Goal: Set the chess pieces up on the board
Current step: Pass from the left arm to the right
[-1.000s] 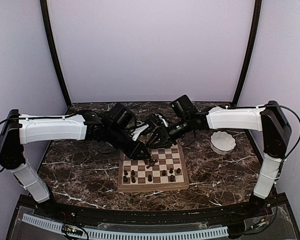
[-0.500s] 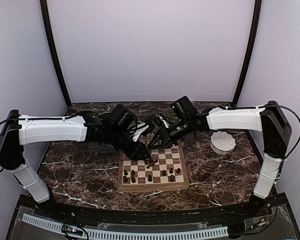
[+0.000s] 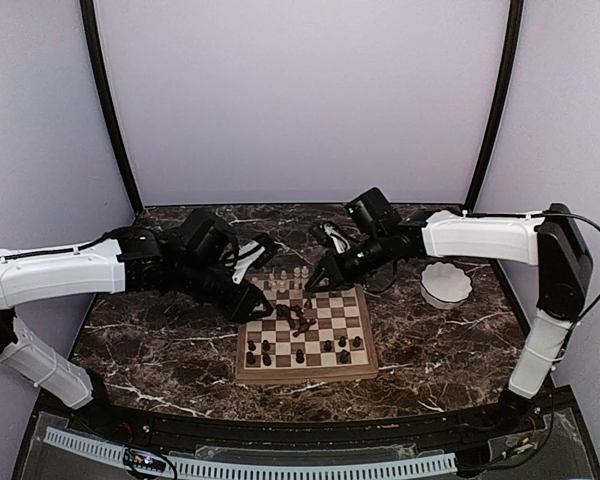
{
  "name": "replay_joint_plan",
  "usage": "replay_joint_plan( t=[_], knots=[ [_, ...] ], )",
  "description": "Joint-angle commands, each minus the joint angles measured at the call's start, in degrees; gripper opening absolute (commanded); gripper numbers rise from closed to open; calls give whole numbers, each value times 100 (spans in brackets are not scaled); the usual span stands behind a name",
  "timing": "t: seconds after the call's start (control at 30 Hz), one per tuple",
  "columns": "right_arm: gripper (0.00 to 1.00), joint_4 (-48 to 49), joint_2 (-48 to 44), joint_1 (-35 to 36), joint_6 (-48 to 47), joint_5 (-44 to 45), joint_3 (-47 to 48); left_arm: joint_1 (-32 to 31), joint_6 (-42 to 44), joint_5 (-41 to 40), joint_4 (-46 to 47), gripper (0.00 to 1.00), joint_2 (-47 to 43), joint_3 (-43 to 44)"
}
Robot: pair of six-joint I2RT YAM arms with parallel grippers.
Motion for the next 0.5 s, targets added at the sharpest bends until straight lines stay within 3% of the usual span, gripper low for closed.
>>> replay_joint_plan(
  t=[0.0, 0.3, 0.47],
  knots=[
    [3, -148, -284, 264, -369, 765, -1, 22, -205, -345, -273, 39, -412, -293],
    [2, -444, -62, 1114, -839, 1845, 552, 540, -970, -641, -690, 40, -266, 68],
    [2, -423, 103, 1310, -838, 2292, 917, 935, -1498, -844, -954, 49, -290, 190]
  ],
)
